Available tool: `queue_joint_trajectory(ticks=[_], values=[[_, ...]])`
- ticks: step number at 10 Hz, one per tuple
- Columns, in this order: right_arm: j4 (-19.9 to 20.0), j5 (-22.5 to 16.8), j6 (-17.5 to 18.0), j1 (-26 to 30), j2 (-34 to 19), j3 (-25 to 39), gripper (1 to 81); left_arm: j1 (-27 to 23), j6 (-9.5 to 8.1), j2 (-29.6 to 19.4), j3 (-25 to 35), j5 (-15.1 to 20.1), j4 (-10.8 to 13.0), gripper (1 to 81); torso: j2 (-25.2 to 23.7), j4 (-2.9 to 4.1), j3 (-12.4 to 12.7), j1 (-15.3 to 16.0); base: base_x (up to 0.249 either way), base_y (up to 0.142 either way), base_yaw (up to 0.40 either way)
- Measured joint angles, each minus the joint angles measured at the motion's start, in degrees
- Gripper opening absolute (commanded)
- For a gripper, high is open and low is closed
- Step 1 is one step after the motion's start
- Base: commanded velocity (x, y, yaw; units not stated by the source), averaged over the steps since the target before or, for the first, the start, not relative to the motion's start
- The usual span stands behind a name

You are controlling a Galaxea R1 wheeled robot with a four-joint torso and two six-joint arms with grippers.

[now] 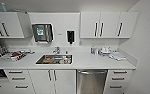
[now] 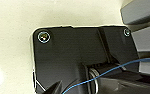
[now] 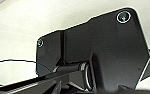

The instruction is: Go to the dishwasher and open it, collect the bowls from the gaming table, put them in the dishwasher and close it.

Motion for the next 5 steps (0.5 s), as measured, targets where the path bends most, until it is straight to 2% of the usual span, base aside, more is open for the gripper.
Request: queue_joint_trajectory(ticks=[3, 5], values=[[0.04, 0.15, 0.00, 0.80, 0.00, 0.05, 81.1, -0.52, 0.02, 0.00, 0.02, -0.38, 0.00, 81.1, 0.02, 0.00, 0.00, 0.02, 0.123, 0.000, 0.000], [0.01, -0.16, -0.02, -0.52, 0.00, 0.16, 81.1, 0.90, 0.02, 0.04, 0.00, 0.26, 0.00, 81.1, -0.02, 0.00, 0.00, -0.10, 0.123, 0.000, 0.000]])
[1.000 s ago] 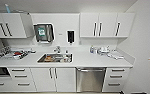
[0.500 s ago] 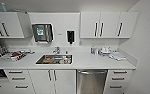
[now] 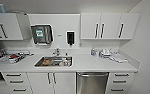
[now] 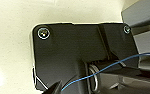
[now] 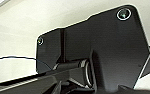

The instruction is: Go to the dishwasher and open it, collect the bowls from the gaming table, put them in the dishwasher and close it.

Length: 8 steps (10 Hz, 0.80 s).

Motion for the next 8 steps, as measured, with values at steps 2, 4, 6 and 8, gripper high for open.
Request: queue_joint_trajectory(ticks=[2, 4, 6, 8], values=[[0.02, 0.30, 0.00, 0.69, 0.16, 0.00, 81.1, -1.05, 0.00, -0.02, 0.00, -0.24, 0.00, 81.1, 0.00, 0.00, 0.00, 0.06, 0.123, 0.000, 0.000], [0.05, 0.52, 0.00, 1.27, 0.16, 0.04, 81.1, -1.13, 0.00, -0.04, 0.00, -0.56, 0.01, 81.1, 0.00, 0.00, 0.00, 0.05, 0.123, 0.000, 0.000], [0.05, 0.39, 0.00, 0.20, 0.18, 0.04, 81.1, -0.57, 0.00, -0.04, 0.00, -0.17, 0.00, 81.1, 0.00, 0.00, 0.00, 0.05, 0.123, 0.000, 0.000], [0.05, 0.61, 0.00, 0.22, 0.18, 0.04, 81.1, -0.85, 0.00, -0.02, 0.00, -0.26, 0.01, 81.1, 0.00, 0.00, 0.00, 0.05, 0.123, 0.000, 0.000]])
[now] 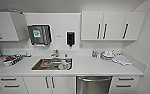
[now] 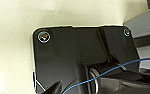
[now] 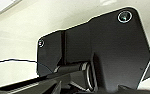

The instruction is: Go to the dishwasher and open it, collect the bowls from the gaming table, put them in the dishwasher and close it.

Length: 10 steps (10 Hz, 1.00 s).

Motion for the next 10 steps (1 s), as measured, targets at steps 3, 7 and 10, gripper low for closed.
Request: queue_joint_trajectory(ticks=[3, 7, 10], values=[[0.00, -0.01, 0.00, -0.02, 0.00, 0.00, 81.1, 0.02, 0.00, -0.01, 0.00, 0.04, -0.01, 81.1, 0.00, 0.00, 0.00, 0.00, 0.123, 0.000, 0.000], [0.00, 0.00, 0.00, -0.02, 0.00, 0.00, 81.1, 0.02, 0.00, -0.01, 0.00, 0.04, -0.01, 81.1, 0.00, 0.00, 0.00, 0.00, 0.123, 0.000, 0.000], [0.00, 0.00, 0.00, 0.00, -0.02, 0.00, 81.1, 0.00, 0.00, 0.00, 0.00, 0.04, -0.01, 81.1, 0.00, 0.00, 0.00, 0.00, 0.123, 0.000, 0.000]])
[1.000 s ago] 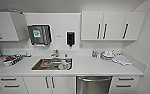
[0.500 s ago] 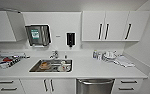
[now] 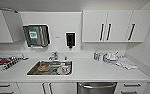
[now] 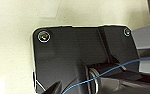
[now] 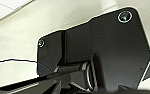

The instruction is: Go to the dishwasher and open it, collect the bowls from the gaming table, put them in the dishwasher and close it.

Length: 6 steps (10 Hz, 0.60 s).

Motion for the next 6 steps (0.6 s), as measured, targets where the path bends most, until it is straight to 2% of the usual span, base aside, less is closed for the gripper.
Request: queue_joint_trajectory(ticks=[6], values=[[0.00, 0.00, 0.00, -0.02, 0.02, 0.00, 81.1, 0.02, 0.00, 0.00, 0.00, 0.00, 0.00, 81.1, 0.00, 0.00, 0.00, 0.00, 0.113, 0.000, 0.000]])
